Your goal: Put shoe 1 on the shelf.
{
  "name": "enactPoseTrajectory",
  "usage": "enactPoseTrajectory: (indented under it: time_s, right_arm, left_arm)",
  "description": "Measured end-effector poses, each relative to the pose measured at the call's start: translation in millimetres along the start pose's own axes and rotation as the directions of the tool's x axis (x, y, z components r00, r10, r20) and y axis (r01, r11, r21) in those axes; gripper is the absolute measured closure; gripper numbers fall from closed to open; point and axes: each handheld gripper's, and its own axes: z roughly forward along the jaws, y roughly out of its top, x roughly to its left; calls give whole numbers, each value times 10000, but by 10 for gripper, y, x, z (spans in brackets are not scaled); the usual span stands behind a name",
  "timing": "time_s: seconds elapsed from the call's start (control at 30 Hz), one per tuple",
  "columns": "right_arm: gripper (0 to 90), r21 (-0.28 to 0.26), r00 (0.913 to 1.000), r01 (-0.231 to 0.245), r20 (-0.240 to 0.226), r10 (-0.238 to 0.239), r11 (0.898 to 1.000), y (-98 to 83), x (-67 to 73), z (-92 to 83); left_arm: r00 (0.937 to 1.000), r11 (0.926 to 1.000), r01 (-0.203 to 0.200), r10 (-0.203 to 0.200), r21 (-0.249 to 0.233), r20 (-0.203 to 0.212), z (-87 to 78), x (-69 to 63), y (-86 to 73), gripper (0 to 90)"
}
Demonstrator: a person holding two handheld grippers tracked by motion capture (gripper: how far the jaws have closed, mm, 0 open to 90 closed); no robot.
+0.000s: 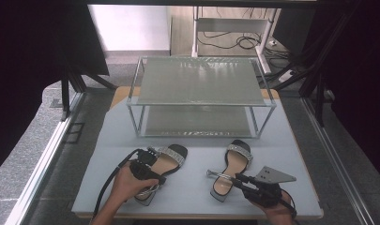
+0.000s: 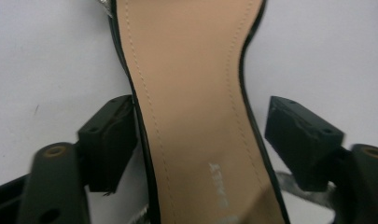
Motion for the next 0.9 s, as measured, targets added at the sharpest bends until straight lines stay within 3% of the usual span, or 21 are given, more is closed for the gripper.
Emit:
enactPoseTrajectory:
  time_s: [0.37,0.63,0.9]
  right_arm:
    - [715,113,10000,-15,82,14,9999,-12,28,26]
    - [714,37,9998,-87,169,86,10000,-14,-1,9]
    - [712,50,9998,-86,170,85,10000,-15,3,13]
  left_arm:
    - [9987,10000,73,-74,-38,-509,23,-52,16,382]
    - [9993,9992,284,-290,-268,-236,-12,23,-9,421]
    - [9997,9992,47,-37,-397,233,-92,87,-20,429]
